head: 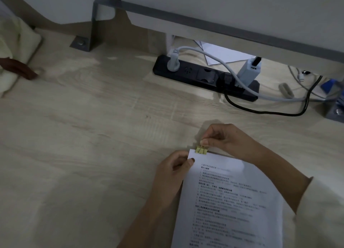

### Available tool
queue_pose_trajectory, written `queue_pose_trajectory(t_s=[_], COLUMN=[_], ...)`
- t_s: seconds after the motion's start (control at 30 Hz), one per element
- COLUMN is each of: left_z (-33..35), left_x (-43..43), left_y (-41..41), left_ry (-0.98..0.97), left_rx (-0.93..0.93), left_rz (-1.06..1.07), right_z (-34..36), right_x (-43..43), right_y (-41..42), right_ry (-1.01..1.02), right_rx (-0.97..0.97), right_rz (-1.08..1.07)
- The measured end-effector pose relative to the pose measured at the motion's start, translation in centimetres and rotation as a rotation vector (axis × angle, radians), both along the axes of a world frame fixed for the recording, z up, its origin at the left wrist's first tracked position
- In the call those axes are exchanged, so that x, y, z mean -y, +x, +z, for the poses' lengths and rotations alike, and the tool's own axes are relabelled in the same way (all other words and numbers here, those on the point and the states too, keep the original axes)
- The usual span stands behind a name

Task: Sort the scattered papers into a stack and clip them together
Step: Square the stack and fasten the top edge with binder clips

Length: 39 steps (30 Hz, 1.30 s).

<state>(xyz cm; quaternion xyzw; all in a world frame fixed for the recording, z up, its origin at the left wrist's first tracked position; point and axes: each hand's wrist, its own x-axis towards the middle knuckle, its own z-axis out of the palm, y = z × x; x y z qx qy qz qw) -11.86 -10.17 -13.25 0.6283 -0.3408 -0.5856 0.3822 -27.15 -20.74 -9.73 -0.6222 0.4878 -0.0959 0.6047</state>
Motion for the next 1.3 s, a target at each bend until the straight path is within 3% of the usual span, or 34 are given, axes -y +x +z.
queue_pose_trajectory(t_s=[0.47,0.63,0.73,0.83,1.0,1.13,1.3], left_z=[-0.5,-0.1,0.6,0.7,0.0,-1.4,-2.6], left_x=[-0.3,-0.5,-1.2,-2.3,-5.0,-7.2,-8.0], left_y=[-0.1,-0.7,-1.7,-2.6,-5.2,-7.2,-7.5], left_ry=[0.018,0.017,-0.100,-0.354,-0.588,-0.571,-0.535], left_rx=[0.040,0.148,0.465,0.813,0.983,1.031,1.148], left_rz=[0.029,0.036,0.043,-0.113,-0.557,-0.751,-0.783], right_z=[-0.2,0.9,1.4,1.6,1.5,0.3,-0.9], right_x=[0.2,-1.8,-4.5,-8.4,-15.8,-19.4,-19.5], right_y=[0.1,-1.5,-5.1,-9.5,-15.7,-18.3,-17.5], right_ry=[0.132,0.030,-0.108,-0.200,-0.285,-0.298,-0.254], right_rx=[-0.052,-0.037,-0.142,-0.299,-0.458,-0.528,-0.570], right_rz=[0.114,-0.155,-0.408,-0.560,-0.900,-0.873,-0.823])
